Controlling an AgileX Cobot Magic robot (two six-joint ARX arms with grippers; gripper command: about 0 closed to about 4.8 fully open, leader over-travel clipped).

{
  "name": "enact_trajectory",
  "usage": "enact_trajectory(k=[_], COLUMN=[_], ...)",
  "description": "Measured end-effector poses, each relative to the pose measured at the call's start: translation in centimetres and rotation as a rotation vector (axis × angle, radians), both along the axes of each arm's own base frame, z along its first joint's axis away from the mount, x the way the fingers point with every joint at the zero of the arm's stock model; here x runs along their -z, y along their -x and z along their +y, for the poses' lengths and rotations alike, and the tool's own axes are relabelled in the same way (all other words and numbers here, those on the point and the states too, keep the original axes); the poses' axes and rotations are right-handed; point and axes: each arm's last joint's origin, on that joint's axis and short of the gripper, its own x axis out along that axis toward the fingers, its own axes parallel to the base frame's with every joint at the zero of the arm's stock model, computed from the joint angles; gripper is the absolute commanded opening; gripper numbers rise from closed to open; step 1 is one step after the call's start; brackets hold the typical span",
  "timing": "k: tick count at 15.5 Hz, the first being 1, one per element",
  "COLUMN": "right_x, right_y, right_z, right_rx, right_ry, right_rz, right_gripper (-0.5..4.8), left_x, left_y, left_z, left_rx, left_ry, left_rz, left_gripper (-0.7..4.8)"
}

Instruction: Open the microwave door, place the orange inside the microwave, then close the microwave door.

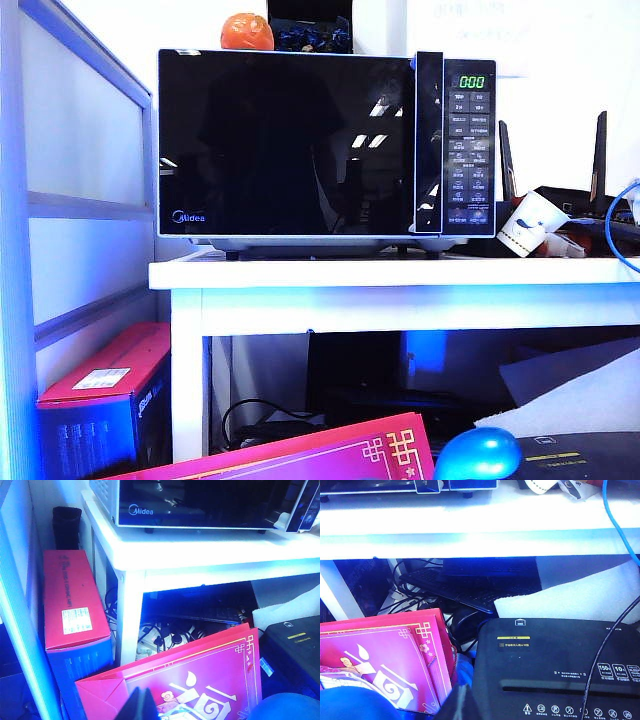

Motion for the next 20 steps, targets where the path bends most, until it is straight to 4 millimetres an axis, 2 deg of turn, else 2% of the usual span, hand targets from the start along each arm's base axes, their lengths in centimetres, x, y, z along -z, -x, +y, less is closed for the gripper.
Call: enact_trajectory(k=[7, 9, 10, 12, 15, 18, 20], right_x=[-0.1, -1.2, -2.4, -5.6, -12.3, -16.3, -19.5], right_y=[-0.1, -0.2, -0.2, 0.6, 2.7, 1.6, 0.6], right_z=[0.0, 0.0, 0.0, -0.2, -0.8, -0.6, -0.4], right_rx=[0.008, 0.014, 0.016, 0.04, 0.143, 0.128, 0.107], right_ry=[-0.042, -0.106, -0.157, -0.189, -0.228, -0.217, -0.216], right_rz=[-0.014, -0.12, -0.201, -0.326, -0.519, -0.48, -0.482], right_gripper=[-0.05, -0.05, -0.05, -0.05, -0.05, -0.05, -0.05], left_x=[0.0, -0.7, -2.3, -6.8, -12.5, -18.2, -22.5], left_y=[0.0, -0.1, 0.1, 1.1, 2.5, 1.9, 0.2], left_z=[0.0, 0.1, 0.3, 0.9, 1.1, 1.1, 0.7], left_rx=[0.0, -0.029, -0.105, -0.278, -0.322, -0.313, -0.234], left_ry=[0.0, 0.017, 0.05, 0.122, 0.155, 0.155, 0.128], left_rz=[0.0, -0.062, -0.139, -0.313, -0.427, -0.445, -0.449], left_gripper=[-0.05, -0.05, -0.05, -0.05, -0.04, -0.04, -0.05])
